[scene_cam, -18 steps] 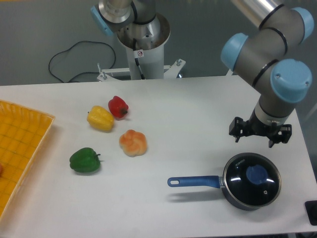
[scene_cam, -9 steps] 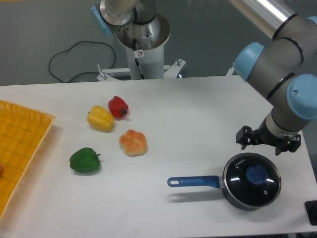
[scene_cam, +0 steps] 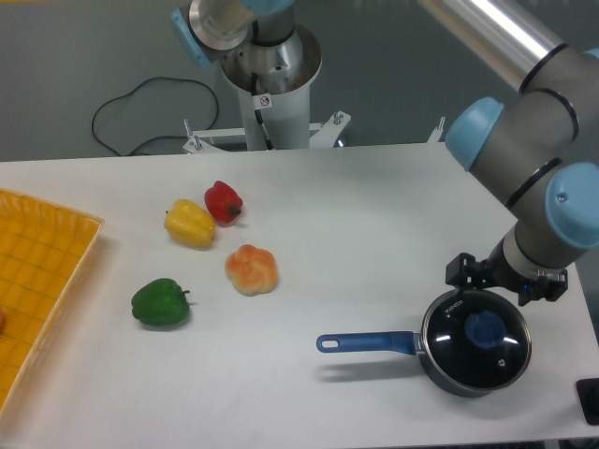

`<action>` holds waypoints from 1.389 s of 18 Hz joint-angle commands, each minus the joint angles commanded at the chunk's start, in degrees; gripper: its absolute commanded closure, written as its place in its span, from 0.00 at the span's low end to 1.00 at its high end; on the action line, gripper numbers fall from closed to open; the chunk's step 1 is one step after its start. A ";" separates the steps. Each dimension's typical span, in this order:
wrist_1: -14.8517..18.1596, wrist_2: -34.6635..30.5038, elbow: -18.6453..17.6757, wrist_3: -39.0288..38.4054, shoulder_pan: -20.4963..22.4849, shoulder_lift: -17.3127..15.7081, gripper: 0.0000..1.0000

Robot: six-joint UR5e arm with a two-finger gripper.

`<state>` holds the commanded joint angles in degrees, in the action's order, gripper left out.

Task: Open the lid
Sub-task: 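Lower the open gripper over the blue knob of the glass lid, then close the gripper around the blue lid knob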

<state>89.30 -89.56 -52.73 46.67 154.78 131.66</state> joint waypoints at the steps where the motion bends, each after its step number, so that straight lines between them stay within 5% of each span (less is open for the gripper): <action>1: -0.09 0.00 0.00 0.00 0.00 0.17 0.00; 10: -4.65 0.53 -0.44 0.09 -0.26 1.76 0.00; 25: -7.12 0.88 -1.76 0.26 -0.35 2.46 0.00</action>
<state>82.18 -88.68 -54.49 46.93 154.42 134.12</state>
